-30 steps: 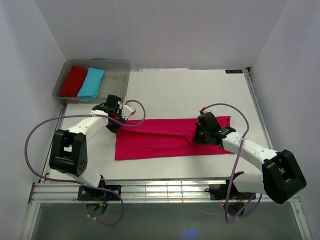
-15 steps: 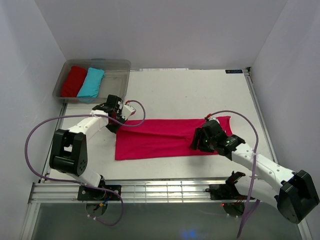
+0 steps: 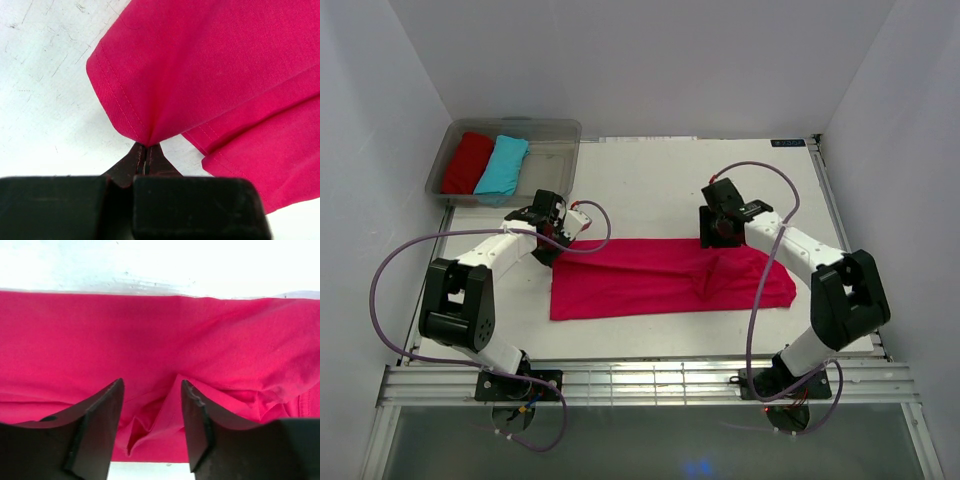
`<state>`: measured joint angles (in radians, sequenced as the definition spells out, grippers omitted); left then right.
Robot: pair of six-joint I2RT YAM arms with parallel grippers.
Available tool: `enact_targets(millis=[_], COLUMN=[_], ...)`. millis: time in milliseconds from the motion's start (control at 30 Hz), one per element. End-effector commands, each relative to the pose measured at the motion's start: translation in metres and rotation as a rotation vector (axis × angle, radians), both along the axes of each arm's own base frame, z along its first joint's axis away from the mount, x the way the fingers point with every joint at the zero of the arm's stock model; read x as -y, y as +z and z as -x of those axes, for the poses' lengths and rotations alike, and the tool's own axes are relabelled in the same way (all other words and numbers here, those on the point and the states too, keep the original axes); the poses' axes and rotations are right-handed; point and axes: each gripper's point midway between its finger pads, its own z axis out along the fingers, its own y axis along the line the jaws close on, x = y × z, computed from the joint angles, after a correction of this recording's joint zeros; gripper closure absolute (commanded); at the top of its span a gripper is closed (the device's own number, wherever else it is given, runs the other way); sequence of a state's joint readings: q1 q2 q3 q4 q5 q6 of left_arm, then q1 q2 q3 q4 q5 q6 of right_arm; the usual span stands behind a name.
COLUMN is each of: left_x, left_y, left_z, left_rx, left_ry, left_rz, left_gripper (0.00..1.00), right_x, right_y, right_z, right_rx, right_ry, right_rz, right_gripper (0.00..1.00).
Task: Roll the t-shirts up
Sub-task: Fold the T-shirt at the center of the board.
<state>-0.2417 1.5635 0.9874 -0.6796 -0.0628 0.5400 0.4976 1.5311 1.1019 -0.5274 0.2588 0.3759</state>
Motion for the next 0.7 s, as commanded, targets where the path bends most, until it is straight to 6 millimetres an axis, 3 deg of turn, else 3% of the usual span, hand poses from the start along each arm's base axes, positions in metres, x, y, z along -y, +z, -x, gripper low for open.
enact_targets(millis=[0,200,300,367,467,500,533,567,667], left_x=[0.003,0.003,0.004,0.005,0.005,0.005,0.005,0.004,0.004], left_y=[0.005,0.005,0.005,0.005,0.004,0.003,0.003,0.002,0.004], left_z=[0.001,-0.001,-0.003,-0.003,-0.002,-0.001,-0.002,-0.001,-0.002], left_rx=[0.019,0.022,0.026,0.025,0.021,0.018,0.019,0.016,0.022], left_ry=[0.0,-0.002,-0.002,0.0,0.001,0.001,0.0,0.003,0.002], left_rz=[0.017,0.019,0.022,0.026,0.028,0.028,0.026,0.025,0.024], left_gripper=[1.0,1.0,1.0,1.0,1.0,1.0,1.0,1.0,1.0], right_x=[0.007,0.018,0.029,0.035,0.035,0.034,0.035,0.036,0.048], right_y=[-0.006,-0.027,-0.045,-0.059,-0.064,-0.063,-0.063,-0.059,-0.053], right_z=[-0.001,0.011,0.019,0.031,0.035,0.033,0.034,0.032,0.038], right_rx=[-0.045,-0.077,-0.105,-0.144,-0.129,-0.118,-0.119,-0.11,-0.091], right_ry=[0.048,0.03,0.002,-0.009,-0.013,-0.012,-0.02,-0.029,-0.076], right_rz=[0.086,0.082,0.038,0.024,-0.02,-0.034,-0.035,-0.031,-0.001], right_gripper=[0.46,0.61,0.63,0.63,0.51,0.51,0.54,0.67,0.92])
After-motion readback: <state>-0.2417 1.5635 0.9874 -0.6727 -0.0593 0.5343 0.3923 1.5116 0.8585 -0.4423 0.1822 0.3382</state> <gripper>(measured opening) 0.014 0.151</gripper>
